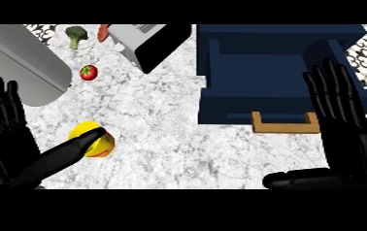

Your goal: Pick up the cup, place it into the drawer and close the drawer

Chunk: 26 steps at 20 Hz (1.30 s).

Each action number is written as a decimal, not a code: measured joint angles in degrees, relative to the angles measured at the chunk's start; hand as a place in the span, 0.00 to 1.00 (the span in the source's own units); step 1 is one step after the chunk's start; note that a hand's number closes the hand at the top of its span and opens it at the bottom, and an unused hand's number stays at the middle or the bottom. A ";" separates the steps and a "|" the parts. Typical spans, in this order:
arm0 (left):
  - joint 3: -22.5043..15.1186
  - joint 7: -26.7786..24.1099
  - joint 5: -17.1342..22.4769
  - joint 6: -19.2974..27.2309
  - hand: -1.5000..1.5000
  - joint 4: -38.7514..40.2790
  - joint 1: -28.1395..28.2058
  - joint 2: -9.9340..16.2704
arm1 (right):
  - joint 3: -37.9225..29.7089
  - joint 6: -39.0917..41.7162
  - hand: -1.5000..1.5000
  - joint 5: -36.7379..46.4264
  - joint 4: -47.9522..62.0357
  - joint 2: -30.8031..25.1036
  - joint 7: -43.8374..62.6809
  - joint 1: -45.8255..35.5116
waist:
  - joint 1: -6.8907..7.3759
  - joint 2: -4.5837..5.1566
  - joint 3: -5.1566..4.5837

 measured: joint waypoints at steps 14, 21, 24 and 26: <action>-7.49 4.24 -5.43 16.57 0.00 5.79 -5.59 -0.74 | -1.20 1.95 0.00 -2.96 -0.77 0.40 3.86 -1.88 | -0.50 -0.07 0.02; -7.69 2.58 -3.85 18.55 0.00 7.82 -4.56 -0.71 | -1.64 2.06 0.00 -2.41 1.29 0.88 3.61 -3.91 | -0.44 -0.08 0.02; -8.30 2.93 -3.81 19.74 0.00 8.29 -4.11 -0.76 | -2.56 1.95 0.00 -2.52 1.69 0.59 4.15 -5.30 | -0.42 -0.08 0.01; -9.00 3.41 -3.82 20.33 0.00 6.95 -2.14 -0.68 | -2.75 1.83 0.00 -2.56 2.46 0.82 4.03 -5.79 | -0.37 -0.08 0.02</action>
